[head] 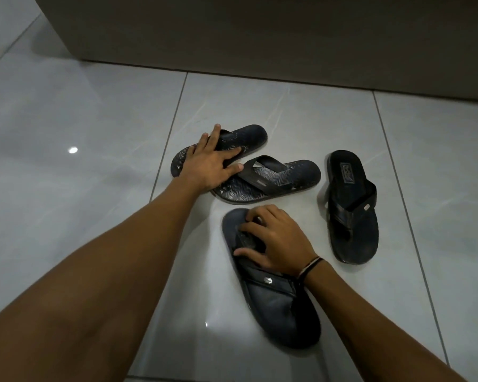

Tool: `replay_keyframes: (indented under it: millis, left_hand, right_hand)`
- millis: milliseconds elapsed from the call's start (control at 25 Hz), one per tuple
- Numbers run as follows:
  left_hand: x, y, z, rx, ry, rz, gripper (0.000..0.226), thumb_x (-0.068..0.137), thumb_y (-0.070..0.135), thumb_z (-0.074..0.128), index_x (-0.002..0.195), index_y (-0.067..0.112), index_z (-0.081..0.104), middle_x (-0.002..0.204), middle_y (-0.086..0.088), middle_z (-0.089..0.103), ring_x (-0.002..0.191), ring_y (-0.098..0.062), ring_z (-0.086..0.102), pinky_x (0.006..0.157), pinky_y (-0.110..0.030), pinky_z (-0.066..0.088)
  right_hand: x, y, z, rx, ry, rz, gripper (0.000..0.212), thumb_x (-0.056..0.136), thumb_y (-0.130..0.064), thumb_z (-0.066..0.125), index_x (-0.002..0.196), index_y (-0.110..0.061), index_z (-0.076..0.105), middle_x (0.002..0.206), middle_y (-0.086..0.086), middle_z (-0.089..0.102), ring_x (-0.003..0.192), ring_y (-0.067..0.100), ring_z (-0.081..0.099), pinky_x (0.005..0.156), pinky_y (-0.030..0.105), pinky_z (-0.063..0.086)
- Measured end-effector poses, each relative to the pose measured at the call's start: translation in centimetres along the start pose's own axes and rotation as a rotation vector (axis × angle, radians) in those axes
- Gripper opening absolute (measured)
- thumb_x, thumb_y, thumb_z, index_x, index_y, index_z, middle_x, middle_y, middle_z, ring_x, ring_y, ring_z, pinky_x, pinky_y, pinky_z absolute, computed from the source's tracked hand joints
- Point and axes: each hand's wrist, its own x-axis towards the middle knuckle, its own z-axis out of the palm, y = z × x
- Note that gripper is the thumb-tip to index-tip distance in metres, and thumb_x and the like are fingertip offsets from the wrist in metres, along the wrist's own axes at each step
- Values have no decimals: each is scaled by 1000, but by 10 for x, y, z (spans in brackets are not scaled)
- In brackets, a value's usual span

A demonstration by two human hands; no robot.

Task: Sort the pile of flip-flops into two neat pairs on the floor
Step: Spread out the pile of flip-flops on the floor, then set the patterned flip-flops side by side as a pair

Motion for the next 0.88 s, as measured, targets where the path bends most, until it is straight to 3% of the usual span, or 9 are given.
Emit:
replay_keyframes:
  millis: [280, 560, 720, 800, 880]
  left_hand:
    - [-14, -12, 14, -22, 87, -131, 78, 90, 70, 58, 159, 50, 30, 175, -5, -20, 161, -40, -3, 127, -65, 9]
    - [-23, -13, 19, -45, 102, -178, 78, 90, 65, 63, 159, 50, 31, 175, -7, -18, 161, -41, -1, 126, -66, 10]
    - [-32, -6, 23, -35, 131, -214, 76, 91, 63, 62, 159, 49, 31, 176, -8, -13, 160, -42, 5, 125, -67, 15]
    - [-34, -2, 20, -30, 127, -217, 78, 92, 63, 58, 161, 47, 25, 176, -7, -12, 160, -42, 6, 124, -68, 16]
    - [-35, -3, 11, -78, 144, -228, 81, 95, 65, 50, 164, 45, 14, 177, -6, -11, 161, -39, 4, 123, -68, 13]
  right_hand:
    - [-2, 26, -6, -91, 40, 127, 59, 84, -73, 61, 107, -20, 73, 110, 3, 65, 99, 27, 59, 79, 40, 48]
    - [-2, 85, -30, -195, 68, 411, 50, 84, -63, 64, 101, -17, 71, 107, 8, 63, 97, 31, 59, 80, 44, 51]
    - [26, 99, -57, -201, -73, 572, 49, 82, -54, 74, 111, -16, 71, 116, 11, 64, 112, 35, 58, 91, 45, 51]
    - [47, 83, -62, -134, -6, 572, 43, 85, -47, 73, 117, -18, 68, 122, 10, 63, 119, 34, 56, 97, 44, 48]
    - [74, 57, -56, 47, 65, 558, 55, 86, -47, 69, 133, -20, 58, 134, 10, 57, 129, 32, 51, 102, 42, 46]
